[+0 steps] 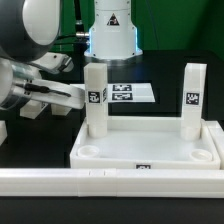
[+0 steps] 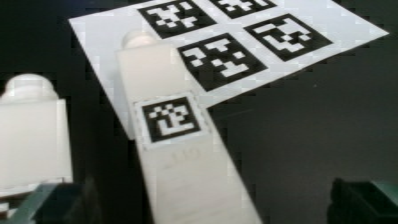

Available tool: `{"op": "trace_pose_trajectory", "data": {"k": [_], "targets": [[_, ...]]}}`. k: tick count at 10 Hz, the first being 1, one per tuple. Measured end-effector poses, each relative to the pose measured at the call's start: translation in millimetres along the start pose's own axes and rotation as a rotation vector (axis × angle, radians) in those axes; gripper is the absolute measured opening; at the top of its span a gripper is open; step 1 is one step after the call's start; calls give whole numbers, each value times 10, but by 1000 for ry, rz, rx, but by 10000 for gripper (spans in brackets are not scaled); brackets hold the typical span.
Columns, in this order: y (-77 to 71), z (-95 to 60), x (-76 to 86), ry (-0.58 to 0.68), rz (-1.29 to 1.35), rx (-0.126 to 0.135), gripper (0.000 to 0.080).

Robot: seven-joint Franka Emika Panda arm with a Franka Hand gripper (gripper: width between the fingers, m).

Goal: Assemble desk

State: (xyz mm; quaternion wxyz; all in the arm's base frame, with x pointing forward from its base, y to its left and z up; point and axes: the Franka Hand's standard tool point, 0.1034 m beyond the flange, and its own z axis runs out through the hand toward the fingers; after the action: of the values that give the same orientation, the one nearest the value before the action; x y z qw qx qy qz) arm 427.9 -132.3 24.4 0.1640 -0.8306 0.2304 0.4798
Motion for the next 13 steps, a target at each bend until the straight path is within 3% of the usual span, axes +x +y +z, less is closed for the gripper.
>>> {"op": "trace_pose_trajectory", "data": {"k": [13], "targets": [[1, 21, 22, 6, 16, -5, 649]]}}
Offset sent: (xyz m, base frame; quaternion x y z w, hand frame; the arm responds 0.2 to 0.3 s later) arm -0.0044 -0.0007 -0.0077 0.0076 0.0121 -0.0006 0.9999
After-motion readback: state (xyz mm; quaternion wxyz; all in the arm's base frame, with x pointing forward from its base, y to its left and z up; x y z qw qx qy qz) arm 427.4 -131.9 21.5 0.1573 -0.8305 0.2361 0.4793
